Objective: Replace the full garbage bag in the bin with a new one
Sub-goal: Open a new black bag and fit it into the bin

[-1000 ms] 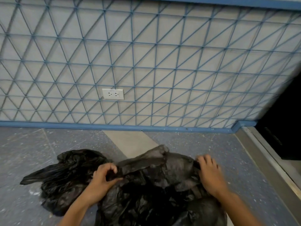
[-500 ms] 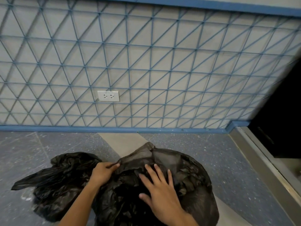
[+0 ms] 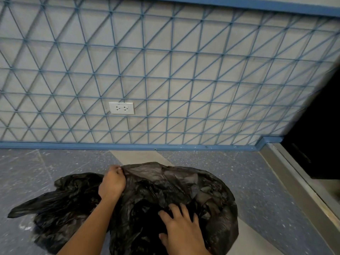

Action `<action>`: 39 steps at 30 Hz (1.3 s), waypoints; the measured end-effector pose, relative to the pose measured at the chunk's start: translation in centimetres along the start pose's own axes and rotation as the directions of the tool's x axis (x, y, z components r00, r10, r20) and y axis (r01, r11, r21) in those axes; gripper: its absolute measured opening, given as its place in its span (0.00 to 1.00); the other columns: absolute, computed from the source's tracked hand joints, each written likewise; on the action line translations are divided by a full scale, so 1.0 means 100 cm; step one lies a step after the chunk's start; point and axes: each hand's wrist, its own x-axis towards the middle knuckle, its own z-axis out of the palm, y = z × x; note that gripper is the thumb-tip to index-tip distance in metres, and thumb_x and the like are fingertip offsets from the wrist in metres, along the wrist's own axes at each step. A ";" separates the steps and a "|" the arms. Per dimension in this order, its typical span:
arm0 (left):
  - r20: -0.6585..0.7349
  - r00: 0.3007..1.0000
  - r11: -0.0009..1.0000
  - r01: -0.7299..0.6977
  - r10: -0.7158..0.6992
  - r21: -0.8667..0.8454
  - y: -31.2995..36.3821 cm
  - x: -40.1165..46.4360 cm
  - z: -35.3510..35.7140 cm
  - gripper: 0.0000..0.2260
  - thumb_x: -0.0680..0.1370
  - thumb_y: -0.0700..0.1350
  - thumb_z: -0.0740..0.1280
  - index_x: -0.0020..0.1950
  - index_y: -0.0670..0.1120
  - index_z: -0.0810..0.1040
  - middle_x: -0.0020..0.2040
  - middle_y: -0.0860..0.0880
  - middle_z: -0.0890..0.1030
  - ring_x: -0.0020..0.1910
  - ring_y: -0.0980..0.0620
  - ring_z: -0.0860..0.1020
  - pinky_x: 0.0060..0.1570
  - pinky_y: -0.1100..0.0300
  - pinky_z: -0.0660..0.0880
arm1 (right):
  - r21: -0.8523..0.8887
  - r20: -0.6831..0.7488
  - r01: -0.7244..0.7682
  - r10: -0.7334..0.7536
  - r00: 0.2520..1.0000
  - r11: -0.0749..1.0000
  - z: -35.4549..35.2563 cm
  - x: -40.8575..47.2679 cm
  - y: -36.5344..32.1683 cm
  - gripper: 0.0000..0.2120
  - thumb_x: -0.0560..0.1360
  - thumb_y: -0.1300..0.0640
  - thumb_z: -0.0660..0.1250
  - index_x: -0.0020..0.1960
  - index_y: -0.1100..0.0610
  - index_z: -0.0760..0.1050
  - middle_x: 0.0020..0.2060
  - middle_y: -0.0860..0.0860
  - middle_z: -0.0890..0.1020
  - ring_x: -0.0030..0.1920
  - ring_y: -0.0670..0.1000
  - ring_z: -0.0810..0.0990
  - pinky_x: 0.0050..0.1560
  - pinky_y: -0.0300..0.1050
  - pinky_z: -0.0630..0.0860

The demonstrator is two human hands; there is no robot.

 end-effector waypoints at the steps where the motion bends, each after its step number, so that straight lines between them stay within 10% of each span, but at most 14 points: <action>1: -0.087 0.992 0.995 -0.082 0.087 0.062 0.005 -0.004 -0.001 0.16 0.80 0.49 0.56 0.66 0.47 0.69 0.65 0.40 0.74 0.63 0.38 0.71 0.62 0.45 0.65 | -0.016 -0.035 -0.001 0.000 0.999 1.000 -0.004 0.001 0.003 0.24 0.78 0.50 0.60 0.72 0.46 0.59 0.74 0.49 0.55 0.75 0.58 0.47 0.71 0.66 0.48; 3: -0.220 0.862 0.887 -0.422 0.456 0.187 0.020 -0.017 -0.001 0.22 0.76 0.55 0.59 0.68 0.48 0.68 0.66 0.44 0.73 0.66 0.42 0.70 0.66 0.45 0.60 | -0.098 -0.180 0.010 -0.028 0.983 0.995 -0.008 0.003 0.006 0.22 0.75 0.49 0.64 0.68 0.45 0.67 0.71 0.50 0.62 0.74 0.59 0.55 0.70 0.68 0.51; 6: 0.218 0.755 0.707 -0.656 0.619 0.266 0.040 -0.028 0.019 0.34 0.70 0.69 0.61 0.70 0.52 0.65 0.66 0.51 0.73 0.68 0.48 0.70 0.68 0.50 0.60 | -0.261 -0.227 0.102 -0.164 0.960 0.960 -0.003 0.012 0.009 0.27 0.69 0.47 0.70 0.66 0.41 0.68 0.74 0.53 0.60 0.75 0.65 0.52 0.65 0.77 0.43; 9: 0.577 0.729 0.878 -0.477 0.367 0.044 0.045 -0.005 0.041 0.18 0.73 0.57 0.68 0.56 0.47 0.80 0.54 0.45 0.83 0.53 0.48 0.79 0.52 0.58 0.73 | -0.207 0.080 0.188 -0.175 0.981 0.960 0.020 0.041 0.017 0.34 0.74 0.45 0.64 0.74 0.40 0.50 0.76 0.48 0.37 0.74 0.60 0.31 0.61 0.77 0.31; 15: 0.533 0.801 0.955 -0.292 0.271 -0.048 0.048 0.009 0.055 0.17 0.78 0.47 0.64 0.29 0.45 0.71 0.36 0.43 0.75 0.38 0.48 0.74 0.35 0.59 0.65 | -0.133 0.424 0.048 0.013 0.906 0.990 0.065 0.081 0.036 0.35 0.78 0.44 0.59 0.76 0.44 0.41 0.75 0.52 0.31 0.73 0.63 0.30 0.66 0.76 0.43; 21: 0.453 0.890 0.975 0.048 0.057 -0.218 0.043 0.031 0.058 0.19 0.78 0.51 0.64 0.53 0.35 0.80 0.54 0.37 0.81 0.53 0.39 0.79 0.54 0.53 0.76 | 0.018 0.357 -0.038 0.029 0.934 0.999 0.072 0.084 0.028 0.34 0.77 0.48 0.63 0.76 0.45 0.48 0.77 0.55 0.41 0.75 0.65 0.43 0.74 0.61 0.49; 26: 0.624 0.781 0.892 0.271 0.016 -0.362 0.011 0.029 0.017 0.23 0.73 0.58 0.68 0.58 0.42 0.79 0.55 0.45 0.82 0.53 0.47 0.79 0.54 0.56 0.75 | 0.149 -0.177 0.181 -0.154 0.972 0.972 0.029 0.046 0.031 0.18 0.75 0.51 0.62 0.65 0.45 0.69 0.65 0.47 0.72 0.65 0.52 0.72 0.64 0.41 0.69; 30: 0.712 0.698 0.872 0.392 -0.073 -0.294 -0.064 0.005 0.009 0.36 0.63 0.74 0.64 0.56 0.46 0.82 0.54 0.46 0.84 0.55 0.44 0.81 0.62 0.47 0.74 | -0.035 -0.671 0.470 -0.370 0.643 0.882 0.014 0.027 0.027 0.17 0.76 0.48 0.61 0.64 0.44 0.69 0.66 0.43 0.71 0.67 0.47 0.69 0.67 0.35 0.62; 33: 0.780 0.616 0.777 0.542 -0.107 -0.321 -0.094 -0.025 0.027 0.25 0.72 0.63 0.64 0.52 0.44 0.83 0.52 0.42 0.84 0.55 0.42 0.81 0.62 0.46 0.74 | -0.370 -0.352 0.530 -0.643 0.681 0.763 0.038 0.055 0.029 0.36 0.75 0.36 0.56 0.76 0.43 0.43 0.77 0.49 0.48 0.77 0.57 0.49 0.74 0.59 0.47; 35: 0.693 0.701 0.730 0.561 -0.169 -0.390 -0.104 -0.027 0.038 0.24 0.72 0.58 0.67 0.55 0.39 0.82 0.55 0.38 0.82 0.55 0.41 0.80 0.65 0.45 0.71 | -0.402 -0.026 0.558 -0.618 0.786 0.726 0.056 0.082 0.036 0.39 0.74 0.34 0.54 0.73 0.41 0.32 0.73 0.44 0.28 0.74 0.59 0.32 0.69 0.69 0.38; 39: 0.550 0.745 0.643 0.638 -0.377 -0.424 -0.097 -0.040 0.039 0.23 0.79 0.51 0.62 0.65 0.34 0.73 0.64 0.38 0.75 0.62 0.39 0.74 0.65 0.51 0.69 | -0.500 0.363 0.537 -0.399 0.842 0.679 0.071 0.106 0.048 0.35 0.77 0.41 0.56 0.76 0.45 0.39 0.67 0.46 0.24 0.68 0.52 0.23 0.68 0.73 0.37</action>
